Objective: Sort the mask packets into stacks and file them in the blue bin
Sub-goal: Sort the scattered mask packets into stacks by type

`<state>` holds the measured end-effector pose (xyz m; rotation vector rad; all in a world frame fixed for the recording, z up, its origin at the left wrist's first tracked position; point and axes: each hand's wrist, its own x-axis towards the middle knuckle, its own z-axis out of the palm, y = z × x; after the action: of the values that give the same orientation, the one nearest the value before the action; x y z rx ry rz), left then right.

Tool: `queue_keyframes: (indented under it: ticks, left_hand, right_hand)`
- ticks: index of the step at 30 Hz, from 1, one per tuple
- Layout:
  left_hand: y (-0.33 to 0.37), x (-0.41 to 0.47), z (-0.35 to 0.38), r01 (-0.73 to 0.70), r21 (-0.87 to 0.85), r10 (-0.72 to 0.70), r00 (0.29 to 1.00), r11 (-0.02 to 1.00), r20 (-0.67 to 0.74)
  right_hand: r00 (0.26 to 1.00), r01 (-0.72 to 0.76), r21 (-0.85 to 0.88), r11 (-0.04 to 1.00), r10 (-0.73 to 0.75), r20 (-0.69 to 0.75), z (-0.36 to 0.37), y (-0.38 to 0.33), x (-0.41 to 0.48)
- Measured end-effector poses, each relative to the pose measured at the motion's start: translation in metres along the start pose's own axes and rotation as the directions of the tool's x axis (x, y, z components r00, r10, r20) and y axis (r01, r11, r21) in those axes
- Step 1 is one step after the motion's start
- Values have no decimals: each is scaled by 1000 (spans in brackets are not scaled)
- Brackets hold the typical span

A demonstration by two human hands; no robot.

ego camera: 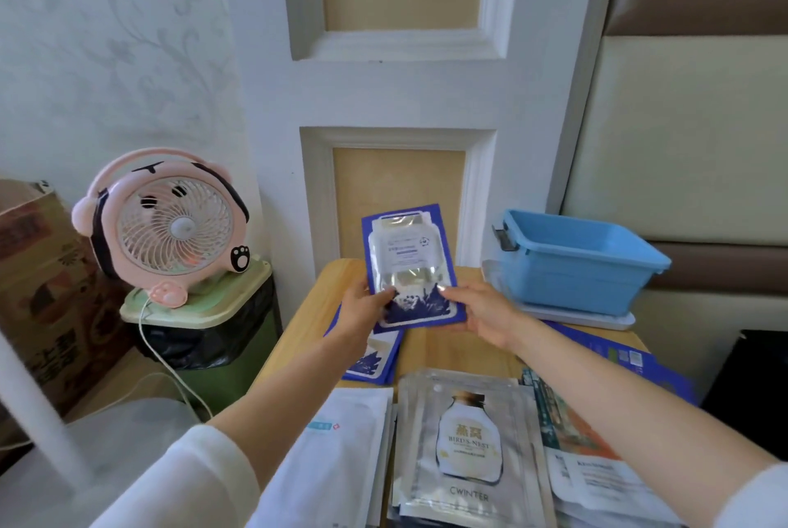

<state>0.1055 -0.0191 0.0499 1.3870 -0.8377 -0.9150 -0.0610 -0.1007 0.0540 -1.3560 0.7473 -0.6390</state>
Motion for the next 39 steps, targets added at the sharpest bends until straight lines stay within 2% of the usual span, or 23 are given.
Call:
queue_keyframes:
  ticks: [3, 6, 10, 11, 13, 14, 15, 16, 17, 18, 21, 25, 28, 32, 34, 35, 37, 39]
  left_hand:
    - [-3, 0, -16, -3, 160, 16, 997, 987, -80]
    - [-12, 4, -45, 25, 355, 10, 995, 935, -96]
    - [-28, 11, -59, 64, 519, 30, 985, 853, -170]
    - [-30, 12, -60, 82, 549, 23, 983, 832, -181]
    - [-33, 14, -60, 120, 640, 13, 980, 759, -199]
    - [-34, 15, -60, 150, 735, 8, 978, 662, -207]
    - [-34, 15, -58, 176, 834, 16, 976, 524, -216]
    - [-32, 13, -53, 180, 899, 47, 975, 398, -216]
    - [-30, 12, -47, 154, 930, 84, 978, 333, -192]
    - [-27, 10, -39, 101, 941, 113, 983, 322, -145]
    - [-21, 6, -7, -108, 918, 200, 979, 381, 32]
    - [-15, -5, 38, -280, 868, 289, 943, 411, 167]
    - [-9, -9, 61, -387, 839, 302, 911, 384, 282]
    - [-10, -9, 78, -462, 809, 201, 887, 362, 416]
    - [-13, -8, 83, -450, 793, 156, 891, 411, 426]
    - [-15, -7, 84, -430, 772, 133, 898, 468, 420]
    - [-18, -5, 85, -391, 711, 106, 905, 585, 411]
    - [-17, -7, 86, -357, 642, 95, 909, 679, 405]
  right_hand:
    - [1000, 4, -244, 970, -5, -4, -13, -5, -6]
    - [979, -60, -477, 877, -41, -198, -47, -10, -9]
    - [877, -254, -460, 851, 3, -480, -110, 1, -9]
    - [860, -304, -525, 795, -8, -510, -123, 4, -11]
    - [871, -398, -717, 572, -11, -492, -141, 7, -17]
    - [880, -433, -788, 437, 16, -474, -146, 8, -22]
    - [884, -455, -827, 329, 56, -464, -149, 9, -26]
    - [887, -460, -847, 268, 94, -452, -151, 10, -29]
    - [887, -461, -855, 237, 130, -443, -152, 10, -31]
    - [886, -461, -860, 220, 163, -433, -153, 10, -34]
    - [878, -454, -884, 107, 222, -424, -156, 15, -37]
    - [865, -473, -881, -2, 187, -465, -189, 39, -25]
    - [863, -502, -861, 83, 124, -490, -197, 47, -27]
    - [918, -373, -912, 171, -70, -389, -187, 46, -30]
    - [921, -325, -921, 216, -147, -360, -182, 48, -29]
    - [913, -295, -917, 269, -202, -353, -179, 47, -29]
    - [885, -181, -854, 487, -299, -358, -169, 40, -27]
    - [844, -13, -713, 701, -375, -383, -151, 24, -26]
